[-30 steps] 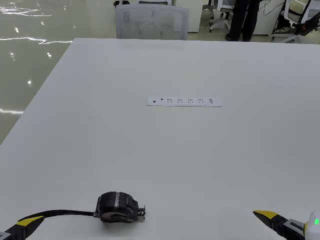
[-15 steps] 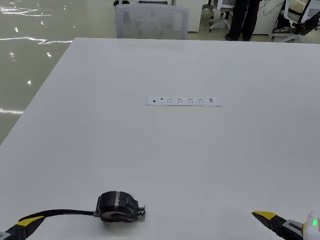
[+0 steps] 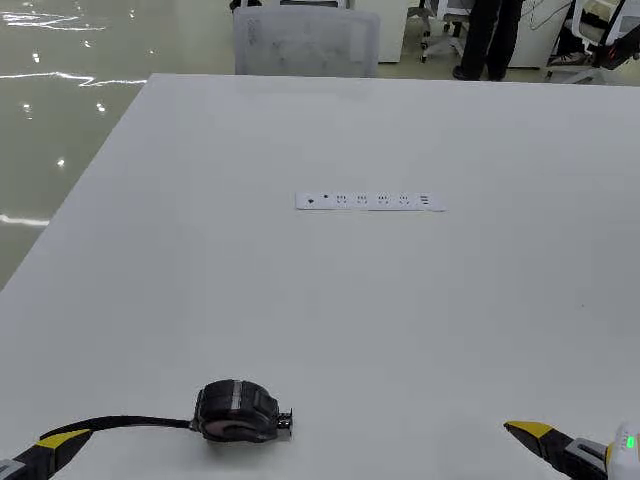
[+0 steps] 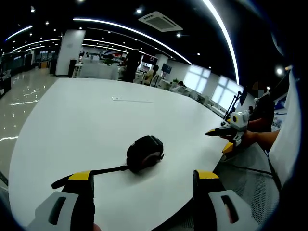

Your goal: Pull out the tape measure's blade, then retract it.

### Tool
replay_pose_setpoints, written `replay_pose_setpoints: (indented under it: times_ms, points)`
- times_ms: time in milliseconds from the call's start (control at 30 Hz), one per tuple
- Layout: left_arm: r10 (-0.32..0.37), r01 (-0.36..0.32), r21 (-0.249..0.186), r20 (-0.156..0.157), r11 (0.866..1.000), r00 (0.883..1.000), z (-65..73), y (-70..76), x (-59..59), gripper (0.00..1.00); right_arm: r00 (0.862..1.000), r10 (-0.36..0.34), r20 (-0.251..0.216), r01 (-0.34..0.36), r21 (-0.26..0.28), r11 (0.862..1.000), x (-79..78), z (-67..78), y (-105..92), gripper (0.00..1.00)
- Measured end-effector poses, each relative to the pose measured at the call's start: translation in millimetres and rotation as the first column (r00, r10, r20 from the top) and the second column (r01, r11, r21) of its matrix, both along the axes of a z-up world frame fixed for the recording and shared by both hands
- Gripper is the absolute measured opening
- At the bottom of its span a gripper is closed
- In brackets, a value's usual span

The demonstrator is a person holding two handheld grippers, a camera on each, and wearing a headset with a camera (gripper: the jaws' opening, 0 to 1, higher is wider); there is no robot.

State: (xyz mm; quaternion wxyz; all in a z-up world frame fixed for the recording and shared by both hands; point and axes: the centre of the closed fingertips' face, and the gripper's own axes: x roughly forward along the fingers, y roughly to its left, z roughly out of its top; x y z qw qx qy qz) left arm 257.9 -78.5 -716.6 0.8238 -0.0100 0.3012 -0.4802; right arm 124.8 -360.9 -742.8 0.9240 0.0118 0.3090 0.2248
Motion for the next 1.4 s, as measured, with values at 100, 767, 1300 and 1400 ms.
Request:
replay_pose_setpoints:
  times_ms: [100,767,1300,1400]
  points:
    - [0.001,-0.001,-0.001,0.002,1.000,1.000,0.5,0.1,1.1,0.81,1.000,0.005,-0.002,-0.005,0.006,1.000,0.3,0.0,1.9,0.88]
    - [-0.035,0.035,0.019,0.009,0.999,0.999,-2.4,-2.0,5.0,0.81,0.999,0.030,-0.025,-0.030,0.006,1.000,1.6,-7.5,5.2,0.88]
    - [-0.196,0.190,0.106,0.046,0.976,0.980,-14.6,-15.8,6.1,0.77,0.992,0.127,-0.025,-0.128,-0.019,0.992,15.2,-13.9,21.4,0.85]
    - [-0.234,0.227,0.126,0.051,0.966,0.971,-17.3,-19.1,5.6,0.77,0.988,0.149,-0.030,-0.149,-0.026,0.988,17.1,-17.7,23.8,0.84]
